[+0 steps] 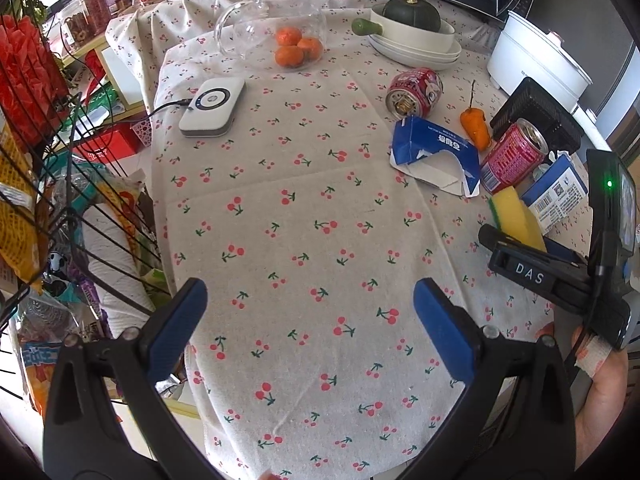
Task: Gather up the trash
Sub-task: 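Close the right tool on the yellow sponge and lift it, then grasp the pink-red drink can with the left tool while the right holds the sponge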
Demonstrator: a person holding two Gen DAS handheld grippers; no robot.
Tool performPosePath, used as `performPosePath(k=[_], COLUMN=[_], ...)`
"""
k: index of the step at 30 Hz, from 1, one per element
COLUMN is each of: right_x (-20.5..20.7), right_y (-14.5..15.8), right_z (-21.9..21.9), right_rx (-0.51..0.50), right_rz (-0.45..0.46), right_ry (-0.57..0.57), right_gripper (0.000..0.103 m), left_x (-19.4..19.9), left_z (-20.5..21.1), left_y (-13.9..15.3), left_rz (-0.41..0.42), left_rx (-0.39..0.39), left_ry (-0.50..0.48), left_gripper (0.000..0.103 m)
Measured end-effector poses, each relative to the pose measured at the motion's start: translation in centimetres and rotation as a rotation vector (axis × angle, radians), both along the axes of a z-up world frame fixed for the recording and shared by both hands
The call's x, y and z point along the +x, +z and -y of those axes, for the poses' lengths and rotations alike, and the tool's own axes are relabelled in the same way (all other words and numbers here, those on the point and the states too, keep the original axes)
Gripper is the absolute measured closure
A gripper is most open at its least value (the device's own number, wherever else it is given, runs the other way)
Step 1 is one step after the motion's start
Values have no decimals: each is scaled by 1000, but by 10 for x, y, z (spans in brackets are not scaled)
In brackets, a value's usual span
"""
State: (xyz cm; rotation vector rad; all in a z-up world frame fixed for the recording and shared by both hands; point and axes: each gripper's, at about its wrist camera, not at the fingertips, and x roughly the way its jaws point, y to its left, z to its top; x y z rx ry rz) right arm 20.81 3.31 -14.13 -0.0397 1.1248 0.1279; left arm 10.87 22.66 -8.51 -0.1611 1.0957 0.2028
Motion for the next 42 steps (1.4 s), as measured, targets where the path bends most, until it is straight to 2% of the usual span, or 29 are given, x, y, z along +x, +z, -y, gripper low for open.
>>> performPosePath(k=[3, 5, 12, 21, 26, 31, 37, 39, 42], right_x=[2, 2, -6, -21, -16, -12, -13, -14, -17], right_y=[-4, -5, 17, 65, 72, 76, 81, 81, 82], right_z=[15, 23, 53, 106, 141, 182, 230, 244, 259], right_rx=[79, 143, 240, 249, 237, 243, 270, 280, 280], right_rz=[-47, -75, -89, -23, -15, -11, -10, -12, -14], right_ry=[-18, -18, 19, 50, 21, -41, -111, -124, -135], right_gripper=[3, 12, 15, 15, 15, 15, 15, 15, 15], left_x=[2, 2, 5, 25, 52, 83, 119, 129, 137], left_z=[3, 4, 11, 56, 88, 118, 149, 157, 160], left_y=[-1, -1, -1, 7, 18, 13, 1, -2, -8], left_rz=[-5, -6, -7, 30, 106, 140, 191, 197, 198], left_rx=[1, 0, -12, -53, -78, -112, -134, -120, -101], left_ry=[-7, -8, -14, -97, -108, -107, -107, -111, -96], left_gripper=[1, 1, 1, 1, 1, 1, 13, 23, 32])
